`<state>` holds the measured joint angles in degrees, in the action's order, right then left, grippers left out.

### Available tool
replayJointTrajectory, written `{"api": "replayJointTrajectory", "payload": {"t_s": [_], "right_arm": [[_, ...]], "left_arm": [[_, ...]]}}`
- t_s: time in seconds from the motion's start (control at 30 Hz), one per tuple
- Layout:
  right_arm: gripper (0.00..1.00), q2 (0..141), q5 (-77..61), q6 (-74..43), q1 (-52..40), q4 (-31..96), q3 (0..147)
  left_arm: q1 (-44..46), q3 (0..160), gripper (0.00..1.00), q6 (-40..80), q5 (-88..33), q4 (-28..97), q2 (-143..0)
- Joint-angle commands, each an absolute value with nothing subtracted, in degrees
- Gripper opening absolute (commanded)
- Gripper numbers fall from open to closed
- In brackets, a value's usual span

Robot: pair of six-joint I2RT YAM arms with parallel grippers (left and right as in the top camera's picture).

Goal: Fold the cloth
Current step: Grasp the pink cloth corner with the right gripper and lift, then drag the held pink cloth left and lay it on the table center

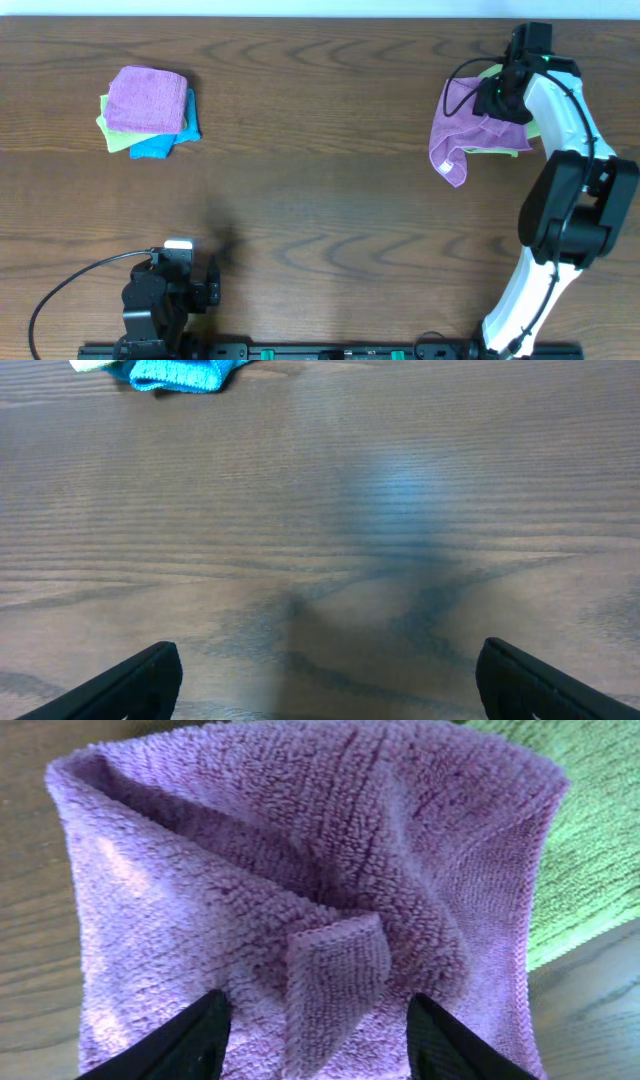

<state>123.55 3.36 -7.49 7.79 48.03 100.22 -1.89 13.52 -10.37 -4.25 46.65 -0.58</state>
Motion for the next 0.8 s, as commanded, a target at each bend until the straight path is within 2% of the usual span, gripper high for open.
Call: {"api": "replayJointTrajectory", "payload": {"t_s": [0.0,0.2,0.27,0.37,0.57,0.77], "right_arm": [[0.58,123.7,4.7,-8.1,7.9,47.7,100.4],[0.56,125.5,4.2,-8.3,7.9,46.4,100.4],[0.41,126.5,4.1,-8.3,7.9,46.5,100.4],[0.03,126.7,4.1,-8.3,7.8,45.6,100.4],[0.01,123.6,4.0,-8.3,7.8,44.8,100.5],[0.01,113.5,2.5,-8.3,7.4,46.2,100.5]], "left_arm": [[-2.2,11.2,0.95,-11.2,-3.0,49.1,-0.2],[-2.2,11.2,0.95,-11.2,-3.0,49.1,-0.2],[-2.2,11.2,0.95,-11.2,-3.0,49.1,-0.2],[-2.2,11.2,0.95,-11.2,-3.0,49.1,-0.2],[-2.2,11.2,0.95,-11.2,-3.0,49.1,-0.2],[-2.2,11.2,0.95,-11.2,-3.0,49.1,-0.2]]}}
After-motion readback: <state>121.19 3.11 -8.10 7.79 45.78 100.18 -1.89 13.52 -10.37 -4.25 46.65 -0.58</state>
